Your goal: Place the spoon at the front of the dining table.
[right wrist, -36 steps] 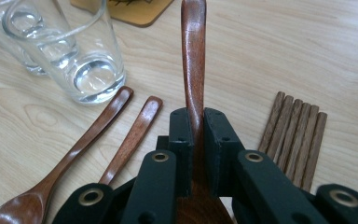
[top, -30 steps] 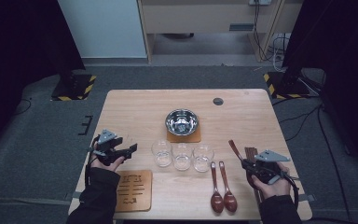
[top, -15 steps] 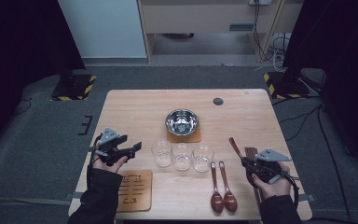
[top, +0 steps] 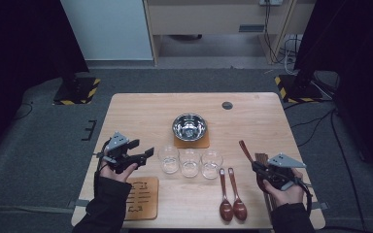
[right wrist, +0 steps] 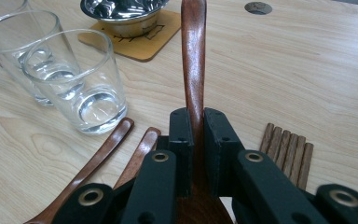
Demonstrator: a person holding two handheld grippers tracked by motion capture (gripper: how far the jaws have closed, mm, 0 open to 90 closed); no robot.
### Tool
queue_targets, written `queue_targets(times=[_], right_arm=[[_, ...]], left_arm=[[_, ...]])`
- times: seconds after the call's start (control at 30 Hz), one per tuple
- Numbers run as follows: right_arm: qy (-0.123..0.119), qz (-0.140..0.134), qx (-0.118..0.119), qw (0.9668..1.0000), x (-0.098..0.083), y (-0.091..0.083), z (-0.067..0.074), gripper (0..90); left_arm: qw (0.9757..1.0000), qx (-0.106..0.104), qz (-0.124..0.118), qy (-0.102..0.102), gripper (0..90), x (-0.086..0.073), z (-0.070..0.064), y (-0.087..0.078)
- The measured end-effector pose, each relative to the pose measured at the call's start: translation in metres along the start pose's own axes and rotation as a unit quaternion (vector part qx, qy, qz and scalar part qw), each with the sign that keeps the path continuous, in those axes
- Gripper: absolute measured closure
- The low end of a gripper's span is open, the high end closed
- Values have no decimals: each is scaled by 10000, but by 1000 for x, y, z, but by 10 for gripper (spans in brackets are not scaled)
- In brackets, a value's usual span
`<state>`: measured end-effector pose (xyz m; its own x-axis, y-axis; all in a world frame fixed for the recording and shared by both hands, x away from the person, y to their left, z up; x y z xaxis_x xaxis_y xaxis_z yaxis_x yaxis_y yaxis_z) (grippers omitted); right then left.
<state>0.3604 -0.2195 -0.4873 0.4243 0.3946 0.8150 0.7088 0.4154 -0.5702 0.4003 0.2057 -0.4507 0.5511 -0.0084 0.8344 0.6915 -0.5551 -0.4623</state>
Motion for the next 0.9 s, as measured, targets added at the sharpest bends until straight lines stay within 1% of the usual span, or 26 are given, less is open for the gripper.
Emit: queue_targets(times=[0.1,0.2,0.23,0.3,0.5,0.77,0.9], right_arm=[[9,-27,5,10000,0,0,0,822],[21,-65,20,10000,2,1,1,822],[5,-75,23,10000,2,1,1,822],[-24,-99,28,9999,3,1,1,822],[-15,-174,15,9998,5,0,1,822],[-40,-298,1,9995,8,-2,1,822],[-28,-335,-6,9994,9,-2,0,822]], left_arm=[[10000,-22,1,47,272,2,-4,0],[9999,-88,8,65,272,3,-7,1],[9999,-63,-1,85,273,3,-8,1],[9999,-121,-37,72,273,5,-10,1],[9996,-215,-89,142,272,12,-18,2],[9992,-304,-37,253,271,15,-29,9],[9987,-367,-7,351,271,18,-36,13]])
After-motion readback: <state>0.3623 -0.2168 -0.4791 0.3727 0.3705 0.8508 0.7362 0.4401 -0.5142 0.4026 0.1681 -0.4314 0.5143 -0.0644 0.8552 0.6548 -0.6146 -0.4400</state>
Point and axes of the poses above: each handheld gripper's, and its own axes: y roughly forward along the jaws, x roughly out of its top, z roughly to its left, the point moved 5 cm from there along y, roughly forward along the jaws, and after that the axes turned 10 degrees about -y, right-handed, at the moved point
